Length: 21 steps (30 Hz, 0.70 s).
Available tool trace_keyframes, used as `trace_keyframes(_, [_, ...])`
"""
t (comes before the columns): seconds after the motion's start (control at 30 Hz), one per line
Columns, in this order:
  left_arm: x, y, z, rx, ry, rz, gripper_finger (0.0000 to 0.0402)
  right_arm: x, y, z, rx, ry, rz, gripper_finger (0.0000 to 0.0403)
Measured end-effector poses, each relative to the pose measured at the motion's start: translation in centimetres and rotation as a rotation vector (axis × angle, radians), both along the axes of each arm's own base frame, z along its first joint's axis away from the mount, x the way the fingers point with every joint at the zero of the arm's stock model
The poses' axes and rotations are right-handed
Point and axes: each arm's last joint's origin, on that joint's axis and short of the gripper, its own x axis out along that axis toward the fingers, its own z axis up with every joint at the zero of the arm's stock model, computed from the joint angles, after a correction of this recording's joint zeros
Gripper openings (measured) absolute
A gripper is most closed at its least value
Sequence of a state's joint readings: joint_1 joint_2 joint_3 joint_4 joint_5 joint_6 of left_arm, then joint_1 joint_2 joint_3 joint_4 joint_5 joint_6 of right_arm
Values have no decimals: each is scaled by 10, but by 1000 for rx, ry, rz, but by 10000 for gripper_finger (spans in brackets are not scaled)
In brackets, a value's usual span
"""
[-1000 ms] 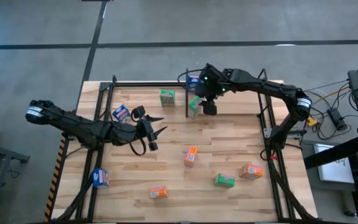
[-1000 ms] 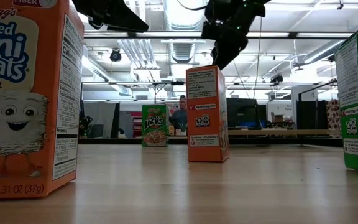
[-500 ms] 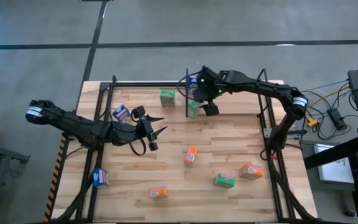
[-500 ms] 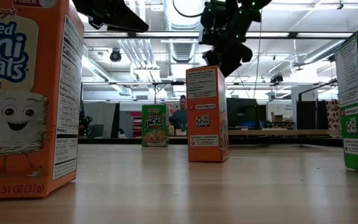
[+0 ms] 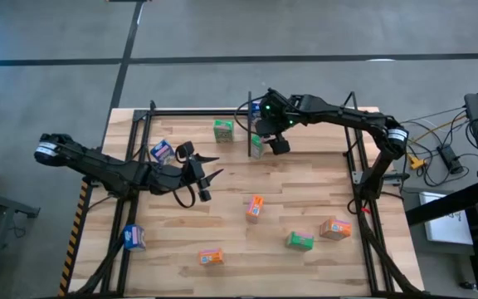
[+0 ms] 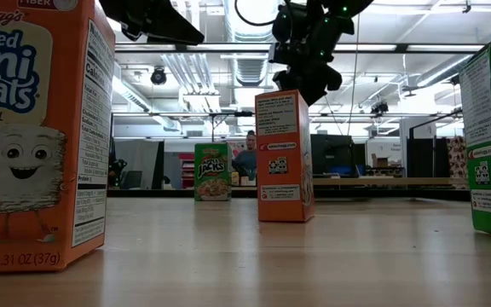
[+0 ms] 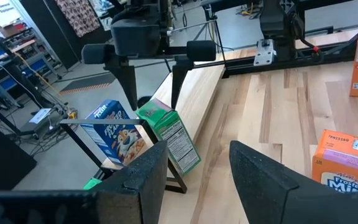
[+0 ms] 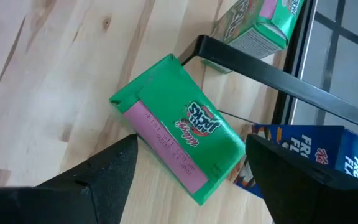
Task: Stack cereal on shelf
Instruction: Put the middle left green cereal box on the shelf
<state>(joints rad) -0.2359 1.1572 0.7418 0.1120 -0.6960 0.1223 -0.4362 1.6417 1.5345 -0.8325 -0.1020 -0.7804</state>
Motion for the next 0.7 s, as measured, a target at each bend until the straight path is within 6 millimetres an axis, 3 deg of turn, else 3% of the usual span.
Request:
trace_keyframes(0.43, [1,0,0,0,0,0,157,9,-1,-13,-13,36,46,288])
trace_keyframes(0.7, [1,0,0,0,0,0,157,-11,10,2,42,87,-85,281])
